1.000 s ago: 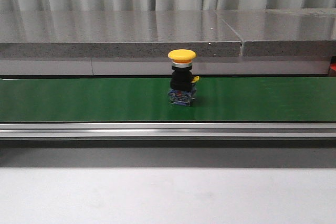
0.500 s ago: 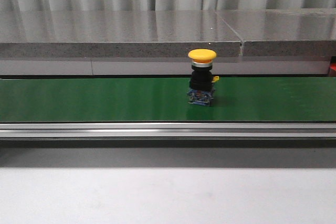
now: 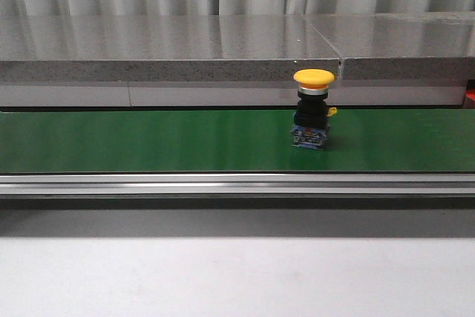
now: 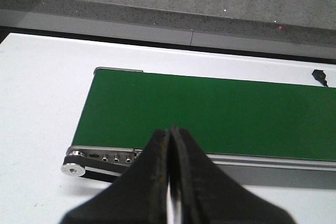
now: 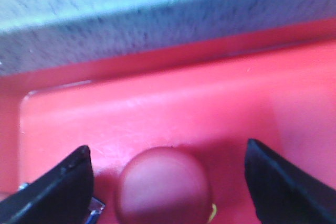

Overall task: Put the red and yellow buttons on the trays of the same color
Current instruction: 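Lower the red button into the red tray and open the right gripper, then grasp the yellow button arriving on the belt with the right gripper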

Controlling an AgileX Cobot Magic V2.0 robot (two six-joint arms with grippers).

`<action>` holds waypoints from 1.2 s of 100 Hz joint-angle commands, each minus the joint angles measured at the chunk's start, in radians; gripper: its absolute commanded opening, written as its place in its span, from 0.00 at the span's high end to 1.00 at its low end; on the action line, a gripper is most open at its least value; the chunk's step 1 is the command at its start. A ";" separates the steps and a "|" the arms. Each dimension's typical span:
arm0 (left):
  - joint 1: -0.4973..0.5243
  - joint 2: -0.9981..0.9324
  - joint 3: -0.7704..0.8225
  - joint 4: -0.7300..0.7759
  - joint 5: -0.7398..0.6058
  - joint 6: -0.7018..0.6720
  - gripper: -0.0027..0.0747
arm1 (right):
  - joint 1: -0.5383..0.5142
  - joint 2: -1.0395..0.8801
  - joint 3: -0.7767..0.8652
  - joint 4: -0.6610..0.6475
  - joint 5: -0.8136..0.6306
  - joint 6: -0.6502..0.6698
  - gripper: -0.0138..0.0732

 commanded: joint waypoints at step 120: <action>-0.009 0.008 -0.023 -0.010 -0.067 -0.001 0.99 | 0.060 -0.897 0.542 0.088 0.197 0.020 0.16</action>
